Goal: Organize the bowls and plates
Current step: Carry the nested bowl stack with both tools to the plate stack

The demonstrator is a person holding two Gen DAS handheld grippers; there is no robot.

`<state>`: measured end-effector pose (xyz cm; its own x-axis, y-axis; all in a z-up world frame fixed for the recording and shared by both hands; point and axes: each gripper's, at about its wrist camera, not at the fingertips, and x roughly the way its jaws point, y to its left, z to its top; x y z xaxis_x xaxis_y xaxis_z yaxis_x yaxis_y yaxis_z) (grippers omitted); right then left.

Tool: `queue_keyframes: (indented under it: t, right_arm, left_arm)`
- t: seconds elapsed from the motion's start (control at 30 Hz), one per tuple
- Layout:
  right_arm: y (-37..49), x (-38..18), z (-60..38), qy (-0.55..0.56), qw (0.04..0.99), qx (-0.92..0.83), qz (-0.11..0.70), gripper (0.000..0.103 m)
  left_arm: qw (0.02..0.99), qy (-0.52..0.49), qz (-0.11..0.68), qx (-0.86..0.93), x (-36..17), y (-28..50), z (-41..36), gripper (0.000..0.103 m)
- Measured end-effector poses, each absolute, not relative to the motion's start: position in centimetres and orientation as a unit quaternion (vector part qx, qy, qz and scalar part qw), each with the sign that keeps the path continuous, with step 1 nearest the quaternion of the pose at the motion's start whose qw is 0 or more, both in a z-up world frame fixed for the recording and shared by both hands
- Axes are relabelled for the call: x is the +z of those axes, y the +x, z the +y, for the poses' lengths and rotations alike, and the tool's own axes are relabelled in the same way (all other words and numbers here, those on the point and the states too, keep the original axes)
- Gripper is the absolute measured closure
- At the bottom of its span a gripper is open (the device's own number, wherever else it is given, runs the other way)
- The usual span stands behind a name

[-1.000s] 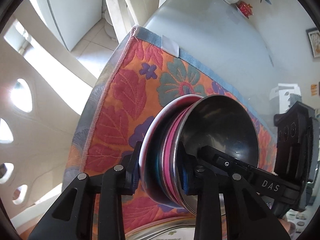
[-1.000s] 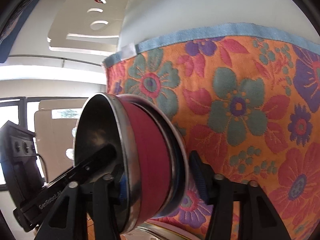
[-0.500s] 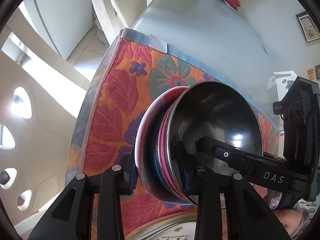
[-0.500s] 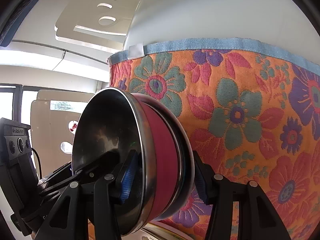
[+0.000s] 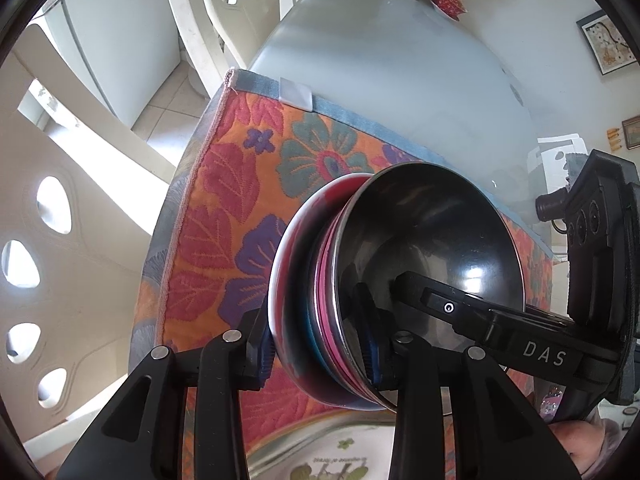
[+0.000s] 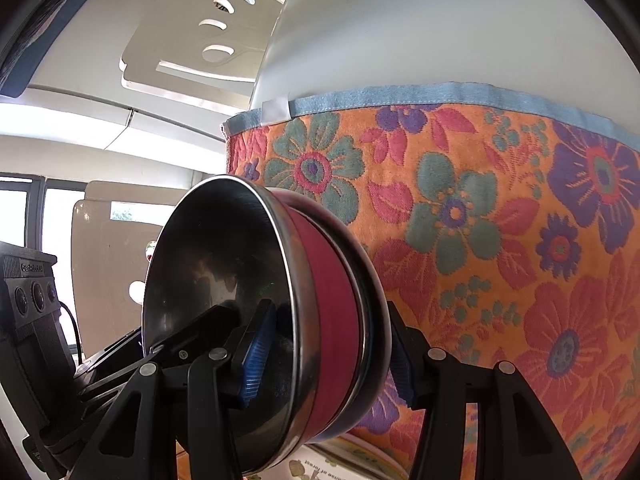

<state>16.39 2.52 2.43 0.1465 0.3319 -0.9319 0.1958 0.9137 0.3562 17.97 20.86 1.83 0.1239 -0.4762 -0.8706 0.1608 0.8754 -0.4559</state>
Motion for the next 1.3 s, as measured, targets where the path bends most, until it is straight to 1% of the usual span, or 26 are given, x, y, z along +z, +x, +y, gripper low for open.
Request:
queue_keyframes:
  t: [0.4, 0.6, 0.73, 0.93, 1.3]
  right_arm:
    - [11.9, 6.5, 2.6, 0.217, 0.748, 0.018, 0.626, 0.052]
    - [7.8, 7.3, 3.1, 0.224, 0.745, 0.012, 0.628, 0.052]
    - [5.0, 7.7, 4.0, 0.205, 0.744, 0.017, 0.636, 0.052]
    - [0.6, 6.6, 5.4, 0.209, 0.734, 0.030, 0.645, 0.052]
    - [-3.3, 3.7, 6.8, 0.204, 0.724, 0.014, 0.658, 0.052]
  left_arm:
    - [0.745, -0.106, 0.611, -0.246, 5.5, 14.7, 20.8, 0.072]
    - [0.748, -0.107, 0.607, -0.246, 6.3, 10.7, 21.5, 0.072]
    - [0.747, -0.125, 0.609, -0.235, 6.1, 7.4, 22.5, 0.072]
    - [0.752, -0.127, 0.610, -0.216, 5.6, 3.0, 24.2, 0.073]
    - [0.746, -0.124, 0.614, -0.226, 2.5, -0.1, 24.6, 0.073]
